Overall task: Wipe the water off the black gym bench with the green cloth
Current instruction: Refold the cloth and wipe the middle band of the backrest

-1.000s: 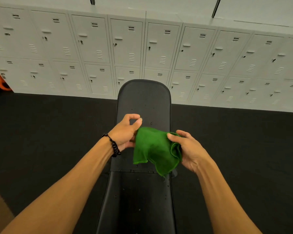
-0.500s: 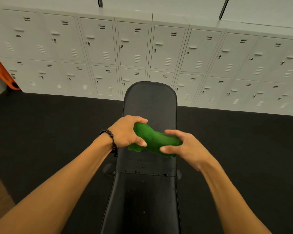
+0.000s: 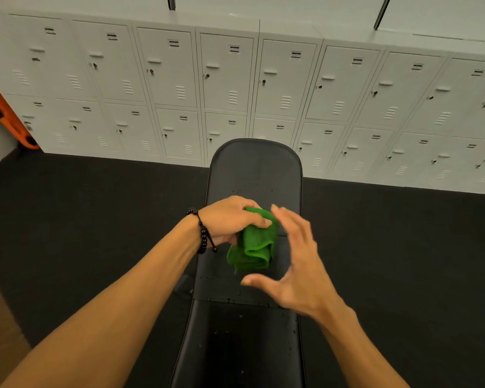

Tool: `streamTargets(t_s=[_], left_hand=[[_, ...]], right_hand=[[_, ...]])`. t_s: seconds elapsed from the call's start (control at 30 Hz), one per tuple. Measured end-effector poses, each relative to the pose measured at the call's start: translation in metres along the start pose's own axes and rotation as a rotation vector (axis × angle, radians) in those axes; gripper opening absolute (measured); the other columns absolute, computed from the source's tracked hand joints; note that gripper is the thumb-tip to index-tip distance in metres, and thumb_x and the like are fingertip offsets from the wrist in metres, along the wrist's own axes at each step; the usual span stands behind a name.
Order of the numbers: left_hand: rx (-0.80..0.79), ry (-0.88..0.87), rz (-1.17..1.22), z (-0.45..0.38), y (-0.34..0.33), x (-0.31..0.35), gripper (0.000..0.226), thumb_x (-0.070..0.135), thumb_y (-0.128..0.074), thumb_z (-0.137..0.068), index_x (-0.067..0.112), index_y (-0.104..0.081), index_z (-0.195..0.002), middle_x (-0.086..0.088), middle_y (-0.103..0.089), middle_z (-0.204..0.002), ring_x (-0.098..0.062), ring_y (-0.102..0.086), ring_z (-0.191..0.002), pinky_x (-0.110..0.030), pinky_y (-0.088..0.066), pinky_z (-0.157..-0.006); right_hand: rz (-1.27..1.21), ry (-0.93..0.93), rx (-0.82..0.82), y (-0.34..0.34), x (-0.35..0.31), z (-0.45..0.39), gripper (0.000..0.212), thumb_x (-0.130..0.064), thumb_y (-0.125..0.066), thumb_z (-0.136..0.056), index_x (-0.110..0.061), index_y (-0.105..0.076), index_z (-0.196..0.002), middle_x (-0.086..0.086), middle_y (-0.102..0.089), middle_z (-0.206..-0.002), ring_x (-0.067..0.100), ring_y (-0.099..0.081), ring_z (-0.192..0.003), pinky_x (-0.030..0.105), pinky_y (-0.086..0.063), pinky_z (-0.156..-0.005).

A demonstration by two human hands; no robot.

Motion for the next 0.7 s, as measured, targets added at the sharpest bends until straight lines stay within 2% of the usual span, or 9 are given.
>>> streamTargets(t_s=[0.1,0.2,0.27,0.37,0.43,0.5,0.57,0.63,0.7], left_hand=[[-0.150,0.141,0.234,-0.008,-0.006,0.001,0.018,0.007,-0.046,-0.095,0.004,-0.059,-0.108,-0.016,-0.065,-0.096,-0.024,-0.068,-0.081,-0.034,-0.060,-0.068],[-0.175,0.220,0.369,-0.014,0.015,0.004,0.029,0.019,-0.042,-0.099,0.004,-0.052,-0.121,-0.024,-0.069,-0.106,-0.032,-0.071,-0.091,-0.036,-0.061,-0.076],[-0.020,0.212,0.244,-0.024,0.043,0.001,0.031,0.028,-0.045,-0.101,0.009,-0.052,-0.124,-0.021,-0.073,-0.102,-0.032,-0.073,-0.093,-0.037,-0.060,-0.074],[0.422,0.063,-0.038,-0.048,0.089,-0.007,0.017,0.028,-0.055,-0.097,0.018,-0.063,-0.108,-0.006,-0.075,-0.099,-0.021,-0.072,-0.093,-0.034,-0.057,-0.074],[0.716,-0.057,-0.160,-0.062,0.118,-0.014,0.018,0.030,-0.058,-0.096,0.022,-0.062,-0.111,0.002,-0.069,-0.102,-0.017,-0.066,-0.097,-0.030,-0.053,-0.079],[0.843,-0.124,-0.135,-0.072,0.132,-0.027,0.037,0.037,-0.057,-0.096,0.024,-0.051,-0.130,0.000,-0.060,-0.118,-0.016,-0.058,-0.110,-0.029,-0.046,-0.087],[0.795,-0.130,-0.104,-0.088,0.130,-0.047,0.052,0.046,-0.052,-0.097,0.030,-0.037,-0.145,-0.005,-0.049,-0.139,-0.019,-0.049,-0.126,-0.033,-0.042,-0.100],[0.719,-0.095,-0.065,-0.103,0.120,-0.073,0.058,0.053,-0.042,-0.099,0.040,-0.024,-0.151,-0.001,-0.043,-0.148,-0.022,-0.044,-0.133,-0.036,-0.037,-0.105],[0.752,-0.100,0.005,-0.106,0.111,-0.088,0.056,0.059,-0.034,-0.099,0.045,-0.019,-0.152,0.004,-0.045,-0.149,-0.023,-0.046,-0.133,-0.035,-0.038,-0.105]], right_hand=[[-0.233,-0.024,0.098,-0.023,0.006,-0.008,0.087,-0.045,-0.078,-0.081,-0.028,-0.030,-0.152,-0.001,-0.038,-0.150,0.016,-0.040,-0.140,0.034,-0.040,-0.112],[-0.607,-0.350,0.286,-0.031,0.034,-0.011,0.031,-0.018,-0.063,-0.097,-0.017,-0.060,-0.128,0.009,-0.071,-0.111,0.021,-0.069,-0.100,0.042,-0.057,-0.087],[-0.891,-0.688,0.323,-0.042,0.054,-0.014,0.022,-0.026,-0.054,-0.101,-0.013,-0.066,-0.114,0.016,-0.074,-0.087,0.027,-0.070,-0.073,0.041,-0.057,-0.067],[-1.077,-0.918,0.501,-0.036,0.077,-0.030,0.024,-0.039,-0.051,-0.102,-0.020,-0.063,-0.110,0.014,-0.072,-0.090,0.024,-0.067,-0.067,0.037,-0.056,-0.060],[-0.821,-0.798,0.622,-0.018,0.092,-0.052,0.029,-0.042,-0.049,-0.102,-0.024,-0.062,-0.121,0.007,-0.066,-0.096,0.013,-0.066,-0.074,0.031,-0.056,-0.068],[-0.344,-0.576,0.609,-0.004,0.097,-0.069,0.041,-0.042,-0.045,-0.103,-0.027,-0.051,-0.141,-0.002,-0.053,-0.114,0.005,-0.059,-0.092,0.019,-0.050,-0.081],[0.086,-0.415,0.425,-0.018,0.106,-0.082,0.051,-0.043,-0.042,-0.103,-0.026,-0.039,-0.150,0.004,-0.039,-0.133,0.018,-0.047,-0.113,0.031,-0.049,-0.094],[0.520,-0.374,0.236,-0.043,0.119,-0.084,0.054,-0.045,-0.043,-0.102,-0.023,-0.038,-0.151,0.014,-0.037,-0.142,0.032,-0.039,-0.119,0.051,-0.045,-0.093],[0.694,-0.309,0.205,-0.048,0.124,-0.080,0.057,-0.049,-0.046,-0.098,-0.019,-0.046,-0.147,0.017,-0.041,-0.141,0.035,-0.040,-0.123,0.053,-0.039,-0.093]])
Point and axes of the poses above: each hand's wrist, its own z-axis away from the middle knuckle, its own y-axis out of the back of the hand, x = y × z, the point moved 6 cm from there along -z, towards the middle knuckle
